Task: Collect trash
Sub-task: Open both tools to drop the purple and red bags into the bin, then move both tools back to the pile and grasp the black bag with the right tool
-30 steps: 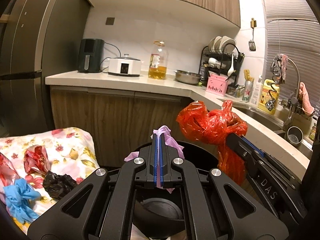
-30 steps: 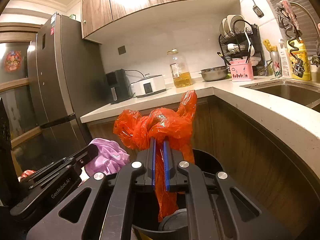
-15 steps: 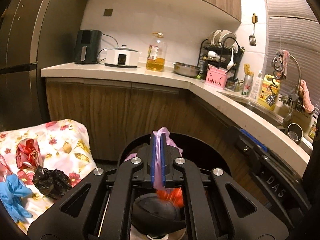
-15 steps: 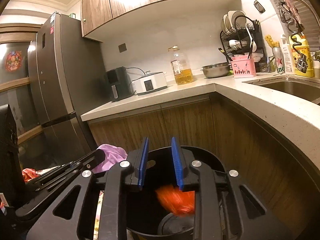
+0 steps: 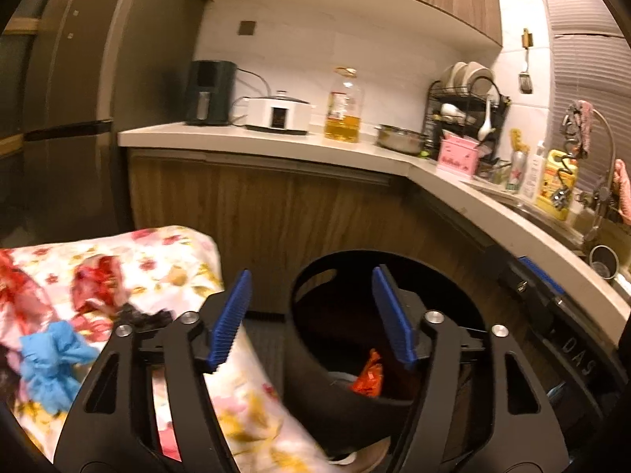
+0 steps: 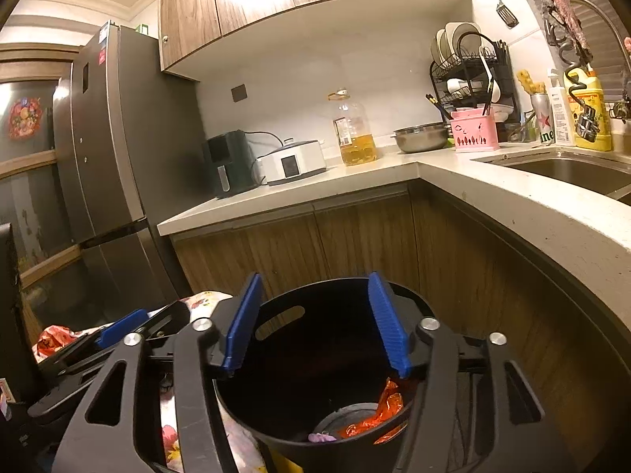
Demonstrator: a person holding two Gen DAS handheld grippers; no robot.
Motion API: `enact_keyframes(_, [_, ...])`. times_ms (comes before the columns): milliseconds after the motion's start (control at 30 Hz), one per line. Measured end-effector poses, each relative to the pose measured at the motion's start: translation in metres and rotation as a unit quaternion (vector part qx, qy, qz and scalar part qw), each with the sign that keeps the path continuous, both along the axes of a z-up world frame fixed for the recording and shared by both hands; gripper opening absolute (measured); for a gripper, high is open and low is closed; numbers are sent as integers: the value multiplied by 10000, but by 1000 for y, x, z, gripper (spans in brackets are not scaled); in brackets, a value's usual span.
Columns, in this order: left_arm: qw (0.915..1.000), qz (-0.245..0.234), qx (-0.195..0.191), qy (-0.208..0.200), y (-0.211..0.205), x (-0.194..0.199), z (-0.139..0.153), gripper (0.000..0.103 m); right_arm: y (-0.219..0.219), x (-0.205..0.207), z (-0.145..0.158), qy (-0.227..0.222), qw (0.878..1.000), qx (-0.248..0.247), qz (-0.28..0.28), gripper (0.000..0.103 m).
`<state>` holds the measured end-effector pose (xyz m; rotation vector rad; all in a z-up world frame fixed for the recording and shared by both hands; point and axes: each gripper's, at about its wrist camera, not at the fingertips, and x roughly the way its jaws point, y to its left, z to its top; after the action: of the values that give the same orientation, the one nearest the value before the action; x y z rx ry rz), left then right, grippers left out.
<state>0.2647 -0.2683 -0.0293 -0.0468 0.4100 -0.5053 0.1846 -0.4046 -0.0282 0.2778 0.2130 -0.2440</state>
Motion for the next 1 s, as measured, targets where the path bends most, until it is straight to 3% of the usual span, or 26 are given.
enact_keyframes(233, [9976,680,116,-78,43,-20,-6,76,20,-8,0,-33,9998,-146,105,72])
enact_keyframes(567, [9844,1720,325,-197,113,-51,-24,79,64,-13,-8,21,9982,-278,522,75])
enact_keyframes(1000, [9725,2320,189,-46,188,-76,-40,79,139,27,-32,279,9913,-450,1205,75])
